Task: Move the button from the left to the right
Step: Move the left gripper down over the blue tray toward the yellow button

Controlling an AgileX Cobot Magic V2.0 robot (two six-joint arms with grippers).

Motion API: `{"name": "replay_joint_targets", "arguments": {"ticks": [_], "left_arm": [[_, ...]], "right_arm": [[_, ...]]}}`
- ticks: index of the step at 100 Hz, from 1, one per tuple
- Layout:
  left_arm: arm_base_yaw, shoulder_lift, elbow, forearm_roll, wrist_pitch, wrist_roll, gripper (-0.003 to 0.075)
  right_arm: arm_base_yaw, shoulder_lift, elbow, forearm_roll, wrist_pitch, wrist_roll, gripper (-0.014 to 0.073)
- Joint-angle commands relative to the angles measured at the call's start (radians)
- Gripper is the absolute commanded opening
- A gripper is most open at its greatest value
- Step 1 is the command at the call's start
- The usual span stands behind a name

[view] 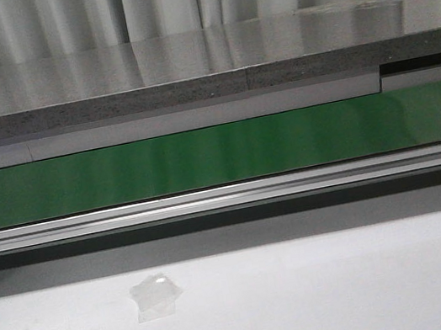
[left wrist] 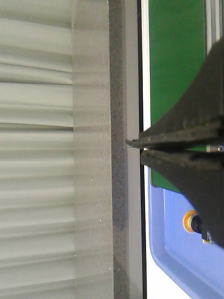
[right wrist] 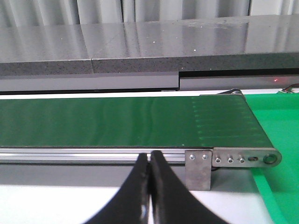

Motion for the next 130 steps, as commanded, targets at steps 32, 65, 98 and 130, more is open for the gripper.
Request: {"name": "replay_joint_targets", "arguments": {"ticks": [32,65,98,130], "left_arm": [[-0.007,-0.034,0.047,0.001,-0.081,-0.012,-0.0020],[-0.007,-0.020,-0.045,-0.027,0.060,-0.012,-0.0020],[-0.007,0.206,-0.315,-0.092,0.180,-0.012,-0.0020],[-0.007,0.555,-0.744,0.016,0.620,-0.012,-0.0020]], "right_arm": [[0.002,-0.018,-0.015,-0.010,-0.084,-0.005,-0.0072],[0.002,-0.018,-0.015,-0.010,-0.084,-0.005,-0.0072],[0.002,-0.018,-0.015,-0.010,-0.084,-0.005,-0.0072],[0.002,-0.018,-0.015,-0.010,-0.084,-0.005,-0.0072]]}}
